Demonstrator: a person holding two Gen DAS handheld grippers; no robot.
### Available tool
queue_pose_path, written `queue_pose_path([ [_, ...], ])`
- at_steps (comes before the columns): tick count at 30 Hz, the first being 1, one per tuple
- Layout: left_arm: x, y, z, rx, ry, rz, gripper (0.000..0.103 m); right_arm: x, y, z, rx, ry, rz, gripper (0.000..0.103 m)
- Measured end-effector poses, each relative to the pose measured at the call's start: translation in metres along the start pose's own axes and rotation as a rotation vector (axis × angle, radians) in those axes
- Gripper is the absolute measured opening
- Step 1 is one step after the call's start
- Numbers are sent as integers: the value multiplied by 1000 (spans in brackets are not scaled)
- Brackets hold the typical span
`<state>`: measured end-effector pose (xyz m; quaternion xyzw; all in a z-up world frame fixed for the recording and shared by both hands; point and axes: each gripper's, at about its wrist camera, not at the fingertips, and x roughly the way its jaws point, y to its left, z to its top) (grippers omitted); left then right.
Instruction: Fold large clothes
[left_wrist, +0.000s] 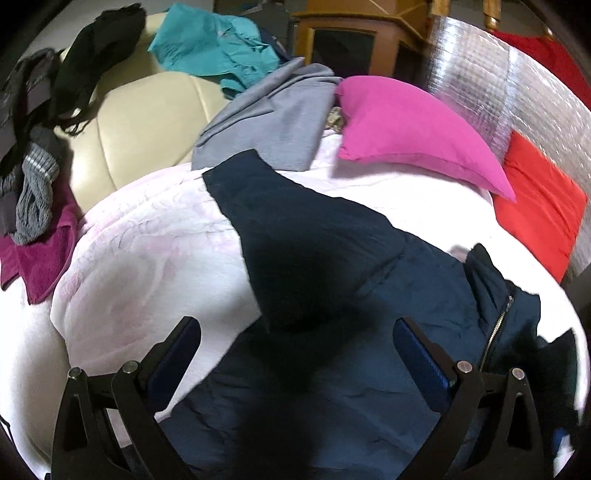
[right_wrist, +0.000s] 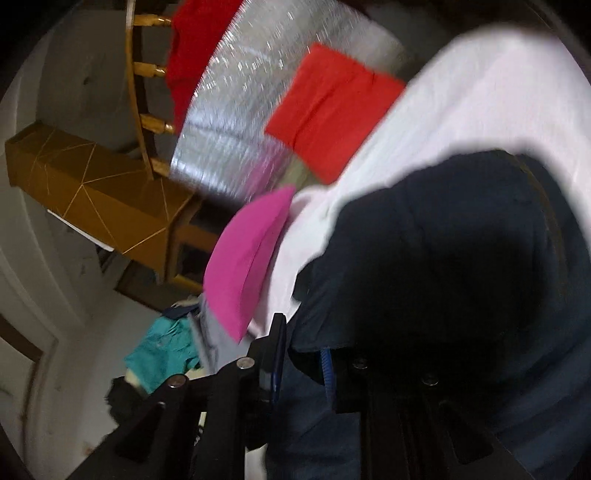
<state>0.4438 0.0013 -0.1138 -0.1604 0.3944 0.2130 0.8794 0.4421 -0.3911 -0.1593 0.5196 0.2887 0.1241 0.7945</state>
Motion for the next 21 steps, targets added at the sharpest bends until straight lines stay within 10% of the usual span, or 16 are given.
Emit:
queue_pose_path([
  [5,1,16,10,-52,1,-9,103,37,-9,-42,-1,152,-30,31],
  [7,1,20,14,-61,-3,-8,103,44,-12,-53,10,216,-42,75],
  [8,1,21,15,-64,-5,-9,103,42,-13,-56,9,217,-49,81],
  [21,-12,-24,-5,138,-34,-85,103,-53,-50,9,111,35,-31,70],
])
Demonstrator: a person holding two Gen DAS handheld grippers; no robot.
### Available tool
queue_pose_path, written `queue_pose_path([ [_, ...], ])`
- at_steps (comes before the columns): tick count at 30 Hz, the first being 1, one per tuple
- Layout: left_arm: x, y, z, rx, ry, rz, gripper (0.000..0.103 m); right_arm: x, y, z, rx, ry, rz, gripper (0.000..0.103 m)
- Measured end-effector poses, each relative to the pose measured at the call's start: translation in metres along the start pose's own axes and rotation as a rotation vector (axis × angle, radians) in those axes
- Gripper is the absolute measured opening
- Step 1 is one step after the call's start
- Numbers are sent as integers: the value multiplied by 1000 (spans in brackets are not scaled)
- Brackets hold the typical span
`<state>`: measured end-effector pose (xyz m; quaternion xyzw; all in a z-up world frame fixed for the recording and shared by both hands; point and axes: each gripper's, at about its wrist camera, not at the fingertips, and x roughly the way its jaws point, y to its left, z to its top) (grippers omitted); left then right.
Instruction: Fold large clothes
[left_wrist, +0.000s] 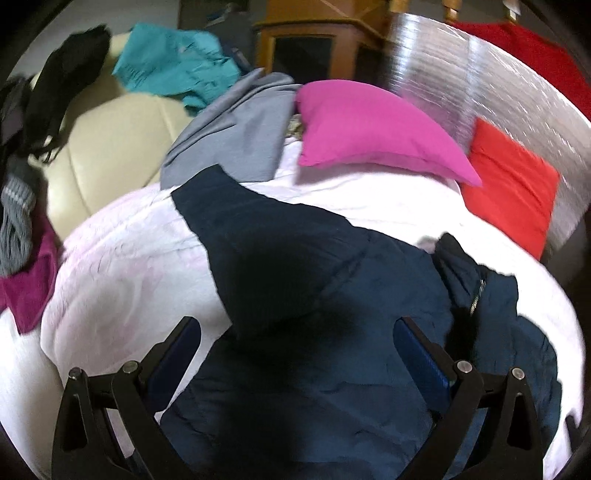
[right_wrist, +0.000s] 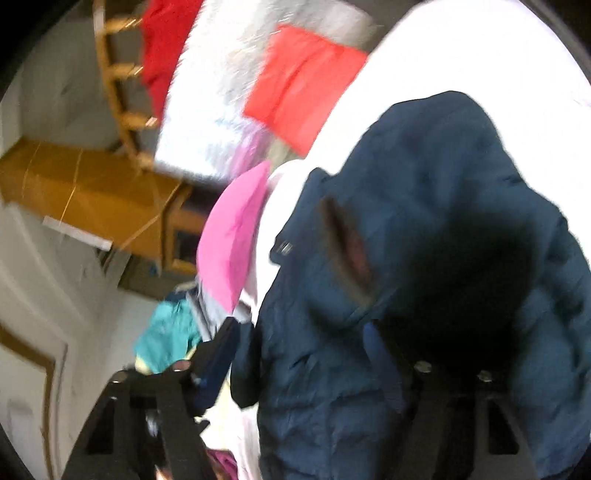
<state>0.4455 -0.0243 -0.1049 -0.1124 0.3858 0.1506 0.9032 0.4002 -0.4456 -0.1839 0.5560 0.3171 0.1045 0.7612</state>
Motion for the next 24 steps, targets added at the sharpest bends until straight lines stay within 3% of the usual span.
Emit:
queue_pose_path([
  [3,3,-2,0,14,7,25,103,15,-2,16,29,-2,-48,70],
  [7,12,8,3,-25,41,42,103,47,-4,26,23,71,-135,70],
  [11,18,20,7,-71,65,51,103,69,16,21,1,110,-104,70],
  [15,20,26,8,-93,74,59,103,77,66,9,-75,151,69,70],
  [19,22,29,7,-104,86,51,103,71,126,-12,-243,210,228,70],
  [20,21,29,7,-104,87,43,103,68,133,-15,-281,207,225,70],
  [22,21,27,8,-96,87,26,103,58,133,-14,-338,172,140,70],
  [24,24,25,9,-86,97,-5,103,47,117,-5,-356,96,-33,70],
])
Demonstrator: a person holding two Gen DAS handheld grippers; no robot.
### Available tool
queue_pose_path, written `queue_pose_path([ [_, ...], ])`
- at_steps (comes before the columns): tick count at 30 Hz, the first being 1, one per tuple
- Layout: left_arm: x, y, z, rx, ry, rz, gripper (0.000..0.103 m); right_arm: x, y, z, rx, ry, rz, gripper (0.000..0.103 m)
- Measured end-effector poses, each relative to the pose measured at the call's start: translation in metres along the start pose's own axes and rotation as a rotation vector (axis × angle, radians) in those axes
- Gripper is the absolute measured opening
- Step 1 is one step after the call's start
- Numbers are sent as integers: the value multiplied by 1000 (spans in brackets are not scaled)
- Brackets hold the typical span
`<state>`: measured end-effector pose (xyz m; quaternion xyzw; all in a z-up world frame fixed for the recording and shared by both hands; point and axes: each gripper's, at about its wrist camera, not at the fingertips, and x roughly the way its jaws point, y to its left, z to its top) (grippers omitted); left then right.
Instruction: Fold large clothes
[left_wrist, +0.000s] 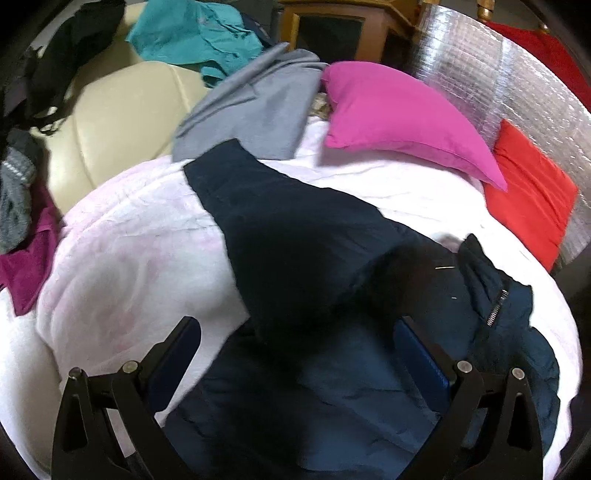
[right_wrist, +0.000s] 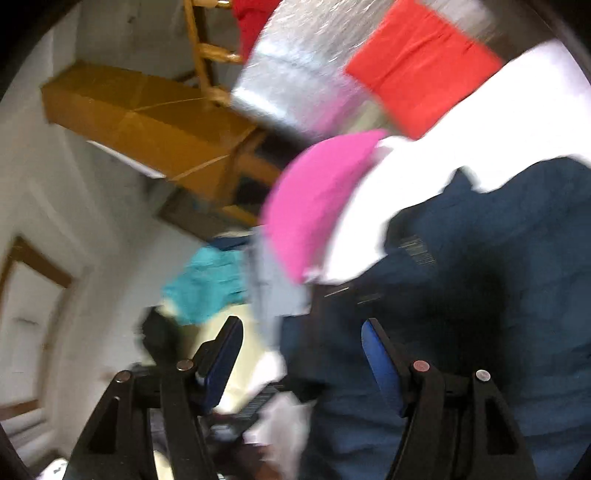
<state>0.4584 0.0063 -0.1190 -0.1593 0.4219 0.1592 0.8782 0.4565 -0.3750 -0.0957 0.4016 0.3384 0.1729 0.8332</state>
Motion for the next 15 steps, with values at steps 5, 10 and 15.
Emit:
queue_pose_path([
  [5,14,-13,-3,50,45,-38,103,-49,-58,7,-11,-179,-465,70],
  [10,28,-20,-8,66,93,-28,103,-84,-122,11,144,-209,-607,72],
  [15,30,-17,-6,49,84,4,103,-77,-171,3,287,-115,-435,72],
])
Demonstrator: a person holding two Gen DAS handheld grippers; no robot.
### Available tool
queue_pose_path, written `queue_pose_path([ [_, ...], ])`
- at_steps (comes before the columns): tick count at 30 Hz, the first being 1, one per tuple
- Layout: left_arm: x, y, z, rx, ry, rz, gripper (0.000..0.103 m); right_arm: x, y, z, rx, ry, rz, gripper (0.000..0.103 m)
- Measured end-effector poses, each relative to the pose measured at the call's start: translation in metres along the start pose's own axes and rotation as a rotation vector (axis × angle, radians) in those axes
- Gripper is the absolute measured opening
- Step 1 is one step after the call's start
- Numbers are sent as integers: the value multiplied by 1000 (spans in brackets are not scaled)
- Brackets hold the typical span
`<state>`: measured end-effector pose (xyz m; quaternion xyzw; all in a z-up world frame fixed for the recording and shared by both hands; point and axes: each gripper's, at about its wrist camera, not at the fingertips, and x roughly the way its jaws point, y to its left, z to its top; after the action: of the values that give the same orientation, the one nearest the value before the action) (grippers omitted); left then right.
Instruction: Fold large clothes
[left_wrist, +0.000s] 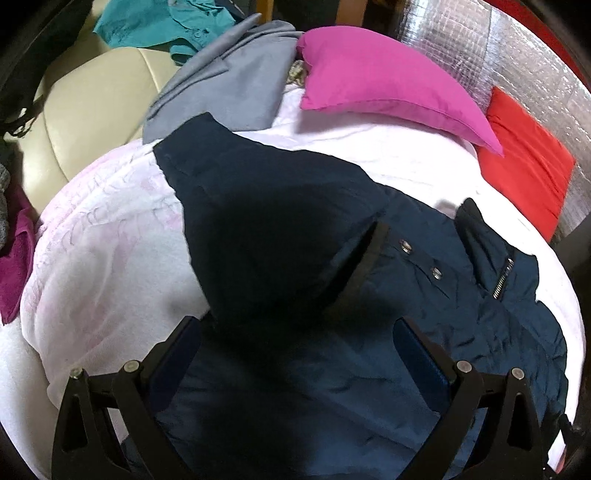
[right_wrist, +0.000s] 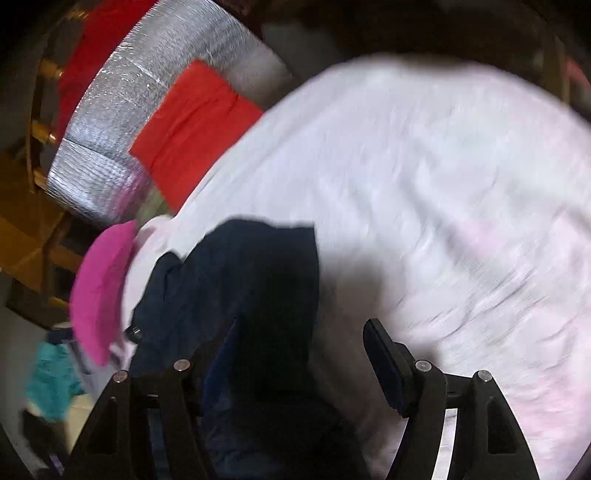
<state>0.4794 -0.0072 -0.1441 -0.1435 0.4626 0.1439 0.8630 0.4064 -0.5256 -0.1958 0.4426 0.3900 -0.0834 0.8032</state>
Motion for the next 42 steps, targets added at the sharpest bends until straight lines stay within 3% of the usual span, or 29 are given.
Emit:
queue_pose_path([
  [2,1,9,4,-22,-3,23,103,9,3,-6,-8,19,19,72],
  [3,2,14,6,-39,-1,29,103,14,8,-8,-37,28,8,64],
  [4,3,21,9,-62,2,31,103,18,15,-10,-68,32,-1,34],
  [6,1,35,15,-105,-9,42,103,16,35,-14,-160,6,-61,31],
  [9,-3,47,18,-147,-34,60,103,-2,52,-21,-244,-69,-54,31],
  [12,-3,52,18,-160,-31,53,103,13,46,-24,-256,-46,-130,30],
  [15,3,52,18,-149,-4,28,103,20,32,-26,-207,-11,-151,38],
  [18,9,49,17,-145,24,-16,103,2,37,-30,-214,-44,-158,76],
  [23,21,43,12,-110,71,-39,103,-42,57,-50,-324,-231,-215,76],
  [27,23,62,15,-168,67,-34,103,-52,77,-71,-382,-281,-141,76],
  [31,24,76,17,-208,65,-79,103,-34,101,-85,-441,-203,-52,70],
  [34,35,86,17,-238,99,-143,103,-5,114,-97,-443,-63,28,42],
  [36,40,96,18,-279,105,-161,103,10,118,-108,-436,7,62,42],
  [42,53,120,26,-421,116,-292,103,53,108,-122,-407,129,7,40],
])
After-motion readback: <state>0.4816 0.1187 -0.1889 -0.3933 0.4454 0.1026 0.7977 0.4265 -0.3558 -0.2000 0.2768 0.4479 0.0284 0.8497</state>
